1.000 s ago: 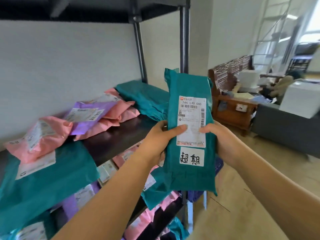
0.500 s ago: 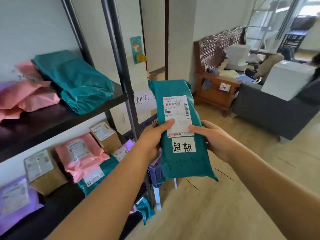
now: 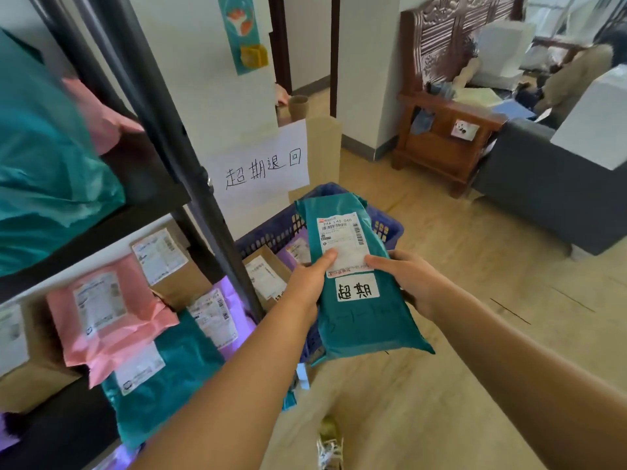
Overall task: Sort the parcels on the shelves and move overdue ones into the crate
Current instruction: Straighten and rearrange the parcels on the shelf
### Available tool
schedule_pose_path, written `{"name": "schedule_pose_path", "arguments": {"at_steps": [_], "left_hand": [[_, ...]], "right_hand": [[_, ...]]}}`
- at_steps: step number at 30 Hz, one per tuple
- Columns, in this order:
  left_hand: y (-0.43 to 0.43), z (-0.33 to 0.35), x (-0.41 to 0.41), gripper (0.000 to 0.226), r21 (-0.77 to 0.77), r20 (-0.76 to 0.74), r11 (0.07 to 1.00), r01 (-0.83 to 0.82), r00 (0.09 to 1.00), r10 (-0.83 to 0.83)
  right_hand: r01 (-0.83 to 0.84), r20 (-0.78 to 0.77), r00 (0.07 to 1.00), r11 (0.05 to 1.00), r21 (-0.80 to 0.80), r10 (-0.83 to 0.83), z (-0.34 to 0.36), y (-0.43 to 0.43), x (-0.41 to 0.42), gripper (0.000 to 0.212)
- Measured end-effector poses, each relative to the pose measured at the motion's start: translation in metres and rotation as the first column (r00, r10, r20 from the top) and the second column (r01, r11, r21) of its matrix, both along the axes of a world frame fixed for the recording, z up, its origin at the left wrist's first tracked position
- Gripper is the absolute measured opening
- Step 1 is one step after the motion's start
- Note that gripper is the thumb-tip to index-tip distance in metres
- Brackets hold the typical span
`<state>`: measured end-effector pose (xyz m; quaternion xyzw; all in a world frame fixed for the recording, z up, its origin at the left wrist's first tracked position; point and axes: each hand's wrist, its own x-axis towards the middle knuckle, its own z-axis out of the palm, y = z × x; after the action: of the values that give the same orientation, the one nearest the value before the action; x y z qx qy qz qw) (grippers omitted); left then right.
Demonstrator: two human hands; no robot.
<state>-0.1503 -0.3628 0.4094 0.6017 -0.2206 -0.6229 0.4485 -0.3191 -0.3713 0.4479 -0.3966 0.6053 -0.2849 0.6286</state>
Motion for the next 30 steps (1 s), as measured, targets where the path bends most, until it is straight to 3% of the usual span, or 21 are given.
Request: {"name": "schedule_pose_path", "arguments": {"at_steps": [7, 11, 15, 20, 26, 30], "left_hand": [[-0.060, -0.046, 0.004, 0.041, 0.176, -0.037, 0.984, -0.031, 0.999, 0.038], [-0.085, -0.061, 0.004, 0.029, 0.223, -0.060, 0.975, -0.020, 0.998, 0.034], [-0.106, -0.080, 0.004, 0.033, 0.282, -0.070, 0.959, -0.039, 0.996, 0.061], [-0.135, -0.096, 0.001, 0.033, 0.328, -0.096, 0.943, -0.062, 0.990, 0.099], [-0.188, -0.114, -0.013, 0.023, 0.377, -0.065, 0.917, -0.130, 0.984, 0.166], [-0.227, -0.134, -0.028, 0.029, 0.378, -0.032, 0.912, -0.159, 0.982, 0.185]], "right_hand": [[-0.030, -0.066, 0.997, 0.993, 0.115, 0.038, -0.041, -0.071, 0.008, 0.028], [-0.030, -0.083, 0.996, 0.985, 0.172, 0.045, -0.063, -0.105, 0.010, 0.031], [-0.030, -0.102, 0.993, 0.968, 0.247, 0.057, -0.081, -0.140, 0.013, 0.036], [-0.032, -0.172, 0.981, 0.952, 0.303, 0.087, -0.102, -0.191, 0.017, 0.027], [-0.114, -0.200, 0.961, 0.931, 0.348, 0.192, -0.135, -0.274, 0.018, 0.026], [-0.218, -0.249, 0.917, 0.915, 0.338, 0.311, -0.160, -0.323, 0.011, 0.033]]}}
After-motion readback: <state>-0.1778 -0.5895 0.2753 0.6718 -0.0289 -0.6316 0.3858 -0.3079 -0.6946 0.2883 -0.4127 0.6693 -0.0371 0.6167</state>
